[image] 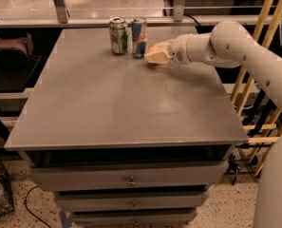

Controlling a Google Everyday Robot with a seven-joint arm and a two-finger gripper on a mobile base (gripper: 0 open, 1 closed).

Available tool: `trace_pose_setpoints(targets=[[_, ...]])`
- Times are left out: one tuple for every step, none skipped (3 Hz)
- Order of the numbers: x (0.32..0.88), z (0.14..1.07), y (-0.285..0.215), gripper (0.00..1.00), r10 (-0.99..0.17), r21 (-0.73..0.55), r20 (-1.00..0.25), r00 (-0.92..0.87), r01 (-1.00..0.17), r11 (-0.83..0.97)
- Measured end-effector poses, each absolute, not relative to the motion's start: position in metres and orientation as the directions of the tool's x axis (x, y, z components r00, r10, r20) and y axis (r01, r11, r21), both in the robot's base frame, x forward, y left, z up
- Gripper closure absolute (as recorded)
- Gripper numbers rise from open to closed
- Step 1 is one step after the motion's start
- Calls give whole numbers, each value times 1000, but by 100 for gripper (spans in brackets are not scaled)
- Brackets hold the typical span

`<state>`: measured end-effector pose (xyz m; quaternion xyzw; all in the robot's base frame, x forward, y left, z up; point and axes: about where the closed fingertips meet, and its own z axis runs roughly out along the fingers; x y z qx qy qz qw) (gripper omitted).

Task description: Move orange near redbull can

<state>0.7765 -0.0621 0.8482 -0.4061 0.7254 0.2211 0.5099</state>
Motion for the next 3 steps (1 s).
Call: trace_pose_setpoints(targets=[[776, 847, -59, 82, -363, -91, -919, -151, -817, 569], [776, 846, -56, 59, -363, -89, -919, -151, -820, 566], [776, 845, -53, 36, -363, -87, -919, -151, -822, 562]])
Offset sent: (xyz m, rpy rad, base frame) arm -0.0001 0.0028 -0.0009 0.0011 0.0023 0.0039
